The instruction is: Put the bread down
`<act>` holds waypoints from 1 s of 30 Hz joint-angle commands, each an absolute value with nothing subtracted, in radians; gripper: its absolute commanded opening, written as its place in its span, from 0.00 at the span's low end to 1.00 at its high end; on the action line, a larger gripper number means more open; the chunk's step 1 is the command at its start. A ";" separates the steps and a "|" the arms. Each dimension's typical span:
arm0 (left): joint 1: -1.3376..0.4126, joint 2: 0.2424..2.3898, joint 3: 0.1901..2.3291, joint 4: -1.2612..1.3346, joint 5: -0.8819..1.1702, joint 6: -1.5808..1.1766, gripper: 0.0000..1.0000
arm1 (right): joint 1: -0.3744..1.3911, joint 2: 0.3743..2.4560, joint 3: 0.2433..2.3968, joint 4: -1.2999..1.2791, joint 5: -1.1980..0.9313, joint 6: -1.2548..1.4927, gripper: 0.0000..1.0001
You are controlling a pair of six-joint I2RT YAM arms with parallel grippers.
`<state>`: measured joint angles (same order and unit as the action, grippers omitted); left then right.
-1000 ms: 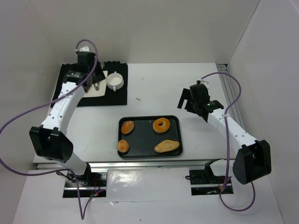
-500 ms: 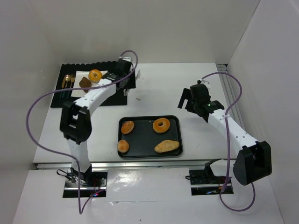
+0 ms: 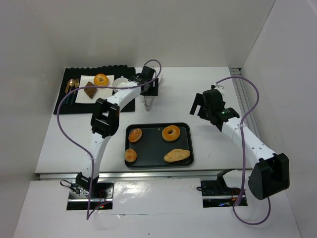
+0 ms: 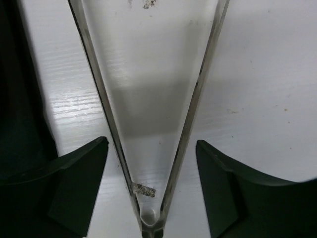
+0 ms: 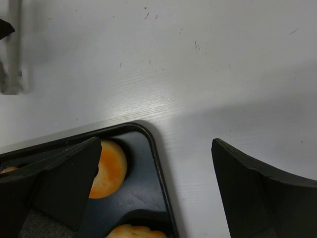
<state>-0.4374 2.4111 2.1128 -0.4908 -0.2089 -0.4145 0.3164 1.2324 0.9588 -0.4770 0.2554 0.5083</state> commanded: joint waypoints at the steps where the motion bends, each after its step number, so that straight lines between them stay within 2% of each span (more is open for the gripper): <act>1: -0.442 2.381 2.168 -0.509 -0.154 -0.390 0.87 | 0.321 1.216 0.960 -0.472 0.287 0.522 0.99; 5: -0.451 2.285 2.146 -0.509 -0.134 -0.370 0.96 | 0.321 1.216 0.960 -0.482 0.296 0.532 0.99; 9: -0.460 2.150 2.137 -0.544 -0.133 -0.360 0.96 | 0.321 1.227 0.971 -0.482 0.308 0.541 0.99; 12: -0.480 1.989 2.025 -0.555 -0.111 -0.376 0.96 | 0.321 1.239 0.980 -0.492 0.319 0.541 0.99; 17: -0.534 1.733 1.659 -0.512 -0.029 -0.417 0.96 | 0.321 1.249 0.980 -0.492 0.330 0.541 0.99; 20: -0.589 1.646 1.509 -0.503 -0.003 -0.417 0.96 | 0.321 1.236 0.971 -0.483 0.330 0.541 0.99; 30: -0.726 1.480 1.301 -0.614 -0.115 -0.456 0.95 | 0.321 1.227 0.962 -0.492 0.353 0.541 0.99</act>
